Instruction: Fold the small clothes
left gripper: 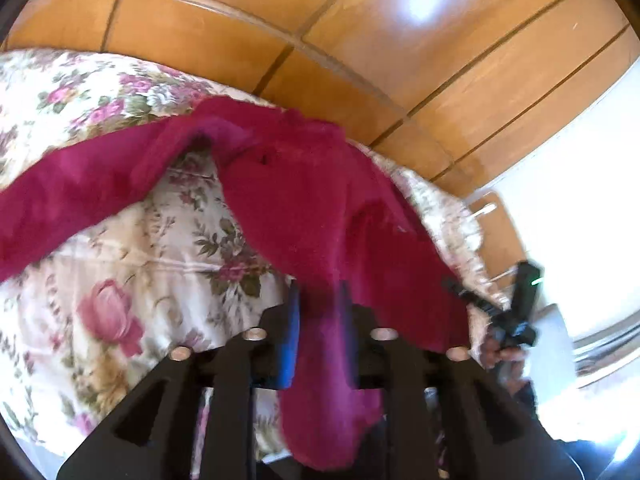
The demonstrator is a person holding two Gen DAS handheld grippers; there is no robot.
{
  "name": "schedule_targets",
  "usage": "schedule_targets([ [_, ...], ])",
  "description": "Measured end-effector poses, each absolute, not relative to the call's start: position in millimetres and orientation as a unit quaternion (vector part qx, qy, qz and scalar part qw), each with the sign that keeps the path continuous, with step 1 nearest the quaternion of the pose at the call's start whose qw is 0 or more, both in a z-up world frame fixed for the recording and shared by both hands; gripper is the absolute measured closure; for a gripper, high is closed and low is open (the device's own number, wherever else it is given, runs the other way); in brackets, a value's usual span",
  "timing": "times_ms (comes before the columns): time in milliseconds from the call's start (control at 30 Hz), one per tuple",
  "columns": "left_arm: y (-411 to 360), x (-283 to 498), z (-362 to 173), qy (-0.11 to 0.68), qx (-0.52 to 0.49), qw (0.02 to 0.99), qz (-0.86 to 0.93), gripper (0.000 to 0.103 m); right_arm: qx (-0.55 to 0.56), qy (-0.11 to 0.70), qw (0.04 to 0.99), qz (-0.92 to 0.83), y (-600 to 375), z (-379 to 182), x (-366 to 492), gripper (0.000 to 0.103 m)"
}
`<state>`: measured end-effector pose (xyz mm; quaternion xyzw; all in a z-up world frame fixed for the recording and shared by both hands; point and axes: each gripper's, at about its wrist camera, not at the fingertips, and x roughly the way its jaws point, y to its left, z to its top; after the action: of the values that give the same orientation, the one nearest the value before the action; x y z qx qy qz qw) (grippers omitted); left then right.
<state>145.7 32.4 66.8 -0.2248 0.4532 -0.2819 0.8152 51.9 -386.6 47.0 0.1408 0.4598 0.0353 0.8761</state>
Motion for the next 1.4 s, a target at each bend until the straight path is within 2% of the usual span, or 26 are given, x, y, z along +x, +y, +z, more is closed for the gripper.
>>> schedule_targets([
  [33,41.5,142.1,64.8,0.444,-0.232,0.825,-0.261,0.043,0.137,0.472,0.870,0.035,-384.1,42.7,48.5,0.075],
  [67,56.2,137.1,59.3,0.428,-0.238,0.843,-0.224,0.038,0.145,0.487,0.861,0.039,-387.6,35.8,40.5,0.058],
  [100,65.6,135.6,53.2,0.427,-0.240,0.848,-0.203,0.038,0.157,0.490,0.857,0.032,-391.7,29.0,34.4,0.036],
  [367,92.0,131.8,-32.0,0.470,-0.320,0.806,-0.164,0.038,0.201,0.520,0.830,-0.007,-398.3,-14.2,5.0,0.038],
  [500,60.0,132.7,-47.2,0.471,-0.348,0.777,-0.231,0.038,0.140,0.545,0.826,-0.027,-370.2,-33.0,12.4,0.062],
  [533,56.1,131.3,-46.3,0.464,-0.359,0.768,-0.257,0.038,0.127,0.544,0.829,-0.032,-366.1,-32.1,13.6,0.074],
  [567,51.5,130.9,-44.6,0.456,-0.371,0.758,-0.283,0.038,0.123,0.541,0.831,-0.034,-364.4,-29.6,14.4,0.081],
  [633,36.1,131.8,-34.5,0.441,-0.374,0.746,-0.331,0.039,0.138,0.535,0.833,-0.028,-367.4,-24.2,13.8,0.088],
  [667,29.1,132.7,-28.9,0.439,-0.364,0.746,-0.344,0.047,0.144,0.530,0.835,-0.023,-368.9,-20.5,13.2,0.088],
  [733,11.6,138.2,-10.2,0.430,-0.348,0.740,-0.383,0.052,0.146,0.515,0.844,-0.017,-372.2,-7.8,10.4,0.088],
  [833,5.2,141.7,20.6,0.405,-0.325,0.753,-0.405,0.052,0.168,0.482,0.860,-0.022,-387.4,11.5,6.6,0.088],
  [933,17.5,142.3,24.8,0.406,-0.301,0.779,-0.371,0.051,0.161,0.487,0.856,-0.059,-402.1,9.2,8.2,0.088],
  [1033,33.2,140.2,1.9,0.437,-0.285,0.797,-0.305,0.039,0.176,0.507,0.841,-0.067,-404.7,-8.9,7.1,0.088],
  [1167,37.1,131.4,-38.6,0.484,-0.285,0.785,-0.263,0.039,0.178,0.516,0.835,-0.070,-400.0,-21.3,6.1,0.085],
  [1300,17.2,124.0,-51.5,0.496,-0.289,0.768,-0.284,0.039,0.174,0.520,0.834,-0.065,-399.7,-24.0,6.8,0.085],
  [1333,7.3,122.4,-52.5,0.497,-0.279,0.768,-0.292,0.051,0.172,0.520,0.834,-0.065,-399.0,-26.0,8.6,0.084],
  [1367,-1.2,122.0,-50.9,0.500,-0.264,0.771,-0.295,0.079,0.168,0.522,0.834,-0.065,-397.9,-25.1,8.7,0.085],
  [1400,-12.5,124.3,-50.8,0.505,-0.229,0.781,-0.286,0.090,0.165,0.523,0.834,-0.064,-397.3,-28.7,13.3,0.086],
])
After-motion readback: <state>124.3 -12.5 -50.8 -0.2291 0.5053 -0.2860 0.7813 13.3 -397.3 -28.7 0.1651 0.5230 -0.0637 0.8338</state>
